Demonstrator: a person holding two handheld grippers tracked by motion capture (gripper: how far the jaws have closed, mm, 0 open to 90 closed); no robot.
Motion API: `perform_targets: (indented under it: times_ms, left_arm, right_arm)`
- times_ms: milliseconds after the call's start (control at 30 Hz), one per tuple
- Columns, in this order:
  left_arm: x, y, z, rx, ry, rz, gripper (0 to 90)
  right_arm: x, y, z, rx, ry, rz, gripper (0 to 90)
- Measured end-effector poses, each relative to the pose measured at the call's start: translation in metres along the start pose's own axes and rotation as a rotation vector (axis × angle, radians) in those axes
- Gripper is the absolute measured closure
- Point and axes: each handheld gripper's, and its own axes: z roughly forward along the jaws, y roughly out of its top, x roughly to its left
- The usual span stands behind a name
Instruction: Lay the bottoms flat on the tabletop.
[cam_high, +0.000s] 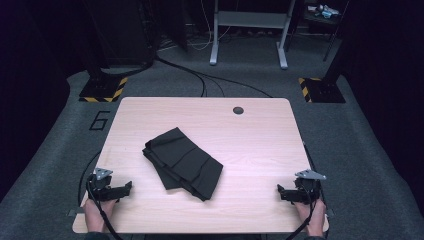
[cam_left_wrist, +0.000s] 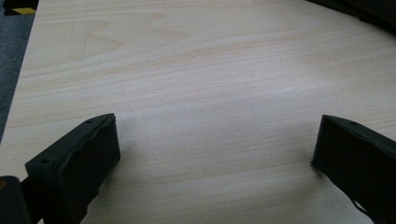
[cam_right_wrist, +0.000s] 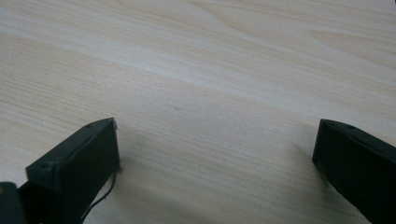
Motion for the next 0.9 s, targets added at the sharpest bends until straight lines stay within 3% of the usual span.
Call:
perform_targets:
  times_ms: [467,667,900]
  left_arm:
    - [0.0009,0.0007,0.0002,0.002,-0.006,0.006,0.0]
    - [0.0021,0.0022,0.0006,0.008,-0.033,0.035,0.0]
    - [-0.0010,0.0096,0.0035,-0.028,-0.088,0.012,0.0]
  right_arm:
    - [-0.0009,0.0007,0.0003,0.004,-0.002,0.000,0.0]
    - [-0.0012,0.0013,0.0009,0.007,0.006,-0.002,0.0]
    - [-0.0014,0.0012,0.0010,0.001,0.005,-0.008,0.0]
